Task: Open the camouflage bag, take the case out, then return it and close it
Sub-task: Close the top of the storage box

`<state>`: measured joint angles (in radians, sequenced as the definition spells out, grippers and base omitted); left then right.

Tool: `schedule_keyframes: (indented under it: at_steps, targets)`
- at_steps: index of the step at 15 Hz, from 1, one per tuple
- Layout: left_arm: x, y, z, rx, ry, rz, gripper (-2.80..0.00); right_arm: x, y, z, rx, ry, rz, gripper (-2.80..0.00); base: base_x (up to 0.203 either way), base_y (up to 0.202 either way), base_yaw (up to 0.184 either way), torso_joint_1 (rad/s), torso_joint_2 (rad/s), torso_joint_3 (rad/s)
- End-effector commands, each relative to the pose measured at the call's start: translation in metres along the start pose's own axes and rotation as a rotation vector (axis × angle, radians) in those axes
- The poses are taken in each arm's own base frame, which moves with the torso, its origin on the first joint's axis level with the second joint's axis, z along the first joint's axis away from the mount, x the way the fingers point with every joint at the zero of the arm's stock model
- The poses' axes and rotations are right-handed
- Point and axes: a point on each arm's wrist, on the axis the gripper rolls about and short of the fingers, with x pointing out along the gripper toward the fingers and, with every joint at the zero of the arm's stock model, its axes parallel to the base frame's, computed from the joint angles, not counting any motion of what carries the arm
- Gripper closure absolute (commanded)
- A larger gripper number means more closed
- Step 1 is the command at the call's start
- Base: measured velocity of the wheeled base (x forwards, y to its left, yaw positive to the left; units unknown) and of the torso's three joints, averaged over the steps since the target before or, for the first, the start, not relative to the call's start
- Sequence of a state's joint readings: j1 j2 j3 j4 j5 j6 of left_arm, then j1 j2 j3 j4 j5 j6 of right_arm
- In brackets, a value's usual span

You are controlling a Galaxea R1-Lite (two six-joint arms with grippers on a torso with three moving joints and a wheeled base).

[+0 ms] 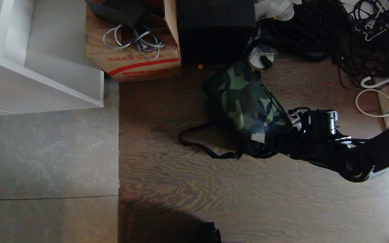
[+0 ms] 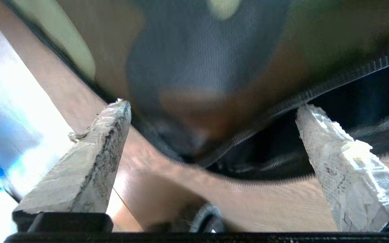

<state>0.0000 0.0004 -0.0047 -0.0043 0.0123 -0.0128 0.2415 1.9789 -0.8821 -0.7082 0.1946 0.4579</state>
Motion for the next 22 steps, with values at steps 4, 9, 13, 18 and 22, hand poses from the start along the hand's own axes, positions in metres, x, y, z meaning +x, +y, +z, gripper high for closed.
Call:
schedule_keyframes:
  at_steps: [4,9,13,18,22]
  targets:
    - [0.000,0.000,0.000,-0.001,-0.001,0.001,0.00,0.003,0.006,0.012,0.040,-0.087,0.042,-2.80,0.000,0.000,0.000,0.000,0.00,0.000]
    - [0.000,0.000,0.000,-0.001,-0.001,0.001,0.00,-0.002,0.007,0.015,0.044,-0.098,0.045,-2.80,0.000,0.000,0.000,0.000,0.00,0.000]
    - [0.000,0.000,0.000,-0.001,-0.001,0.001,0.00,-0.006,0.007,0.013,0.038,-0.092,0.041,0.00,0.000,0.000,0.000,0.000,0.00,0.000]
    - [0.000,0.000,0.000,-0.001,-0.001,0.001,0.00,-0.008,0.007,0.014,0.037,-0.099,0.042,0.00,0.000,0.000,0.000,0.000,0.00,0.000]
    - [0.000,0.000,0.000,-0.001,-0.001,0.001,0.00,-0.014,0.004,0.009,0.020,-0.086,0.031,0.00,0.000,0.000,0.000,0.000,0.00,0.000]
